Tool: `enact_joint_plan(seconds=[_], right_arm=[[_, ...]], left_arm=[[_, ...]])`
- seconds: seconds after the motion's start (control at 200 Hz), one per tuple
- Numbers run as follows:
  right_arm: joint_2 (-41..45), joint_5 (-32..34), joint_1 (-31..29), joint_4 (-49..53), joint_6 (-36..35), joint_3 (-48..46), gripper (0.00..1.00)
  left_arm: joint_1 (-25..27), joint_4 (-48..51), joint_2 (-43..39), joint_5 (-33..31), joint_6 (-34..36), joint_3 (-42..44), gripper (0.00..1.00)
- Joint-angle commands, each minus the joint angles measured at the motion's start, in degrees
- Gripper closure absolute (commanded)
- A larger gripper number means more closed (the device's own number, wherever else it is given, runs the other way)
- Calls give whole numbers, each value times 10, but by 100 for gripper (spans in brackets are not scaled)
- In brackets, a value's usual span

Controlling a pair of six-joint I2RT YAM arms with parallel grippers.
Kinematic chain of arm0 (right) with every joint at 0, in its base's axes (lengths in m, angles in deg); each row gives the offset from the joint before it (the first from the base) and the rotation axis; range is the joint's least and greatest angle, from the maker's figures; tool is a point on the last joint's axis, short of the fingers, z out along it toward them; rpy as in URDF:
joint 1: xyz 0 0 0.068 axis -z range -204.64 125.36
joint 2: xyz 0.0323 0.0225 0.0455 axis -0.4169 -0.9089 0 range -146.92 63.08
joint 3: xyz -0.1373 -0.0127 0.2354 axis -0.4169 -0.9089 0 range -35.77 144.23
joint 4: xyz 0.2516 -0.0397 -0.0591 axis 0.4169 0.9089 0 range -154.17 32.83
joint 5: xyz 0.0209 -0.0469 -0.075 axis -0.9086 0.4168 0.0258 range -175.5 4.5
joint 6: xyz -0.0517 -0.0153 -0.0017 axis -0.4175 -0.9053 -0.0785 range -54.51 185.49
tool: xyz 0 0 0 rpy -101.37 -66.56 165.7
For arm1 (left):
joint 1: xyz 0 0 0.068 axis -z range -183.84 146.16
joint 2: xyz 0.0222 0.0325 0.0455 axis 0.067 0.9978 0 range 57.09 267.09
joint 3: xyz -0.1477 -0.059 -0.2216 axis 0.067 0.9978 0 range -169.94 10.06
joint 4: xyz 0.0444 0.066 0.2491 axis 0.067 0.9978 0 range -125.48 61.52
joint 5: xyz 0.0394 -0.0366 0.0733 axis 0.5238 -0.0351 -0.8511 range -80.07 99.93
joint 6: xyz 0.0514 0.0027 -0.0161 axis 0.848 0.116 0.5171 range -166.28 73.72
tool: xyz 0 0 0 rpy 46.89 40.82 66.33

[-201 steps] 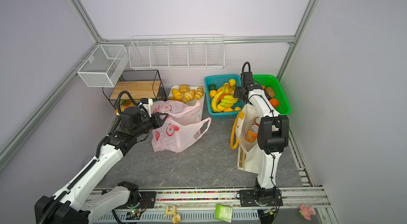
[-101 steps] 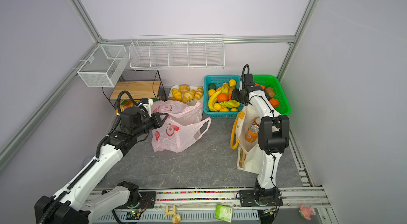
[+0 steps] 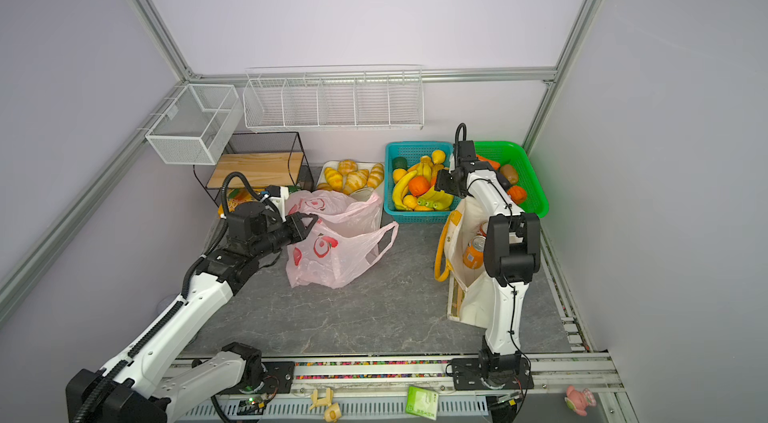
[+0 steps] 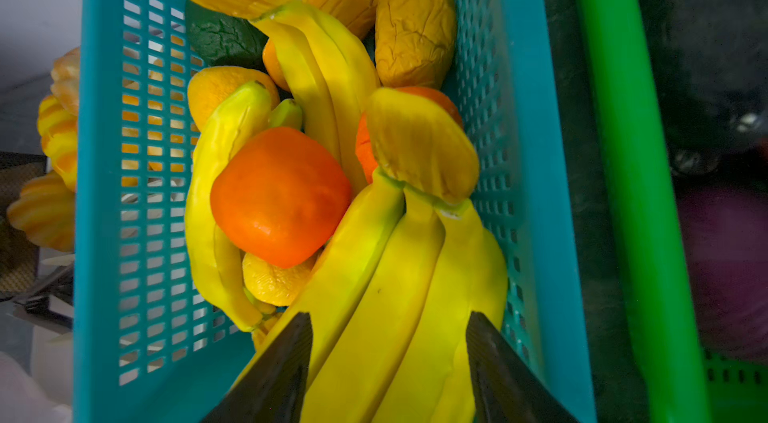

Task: Place the mixed food into the grocery bags and tie them
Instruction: 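Lower the right gripper into the teal basket and grasp the yellow banana bunch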

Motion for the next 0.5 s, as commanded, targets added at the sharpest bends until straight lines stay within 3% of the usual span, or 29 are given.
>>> enact_joint_plan(seconds=[0.0,0.495], right_arm=[[-8,32,-3,-7,-65,17,37],[-86,14,1,-3,-192,150,31]], left_arm=[[-3,-14,1,1,11,7,100],[-3,-8,-1,-4,14,7,100]])
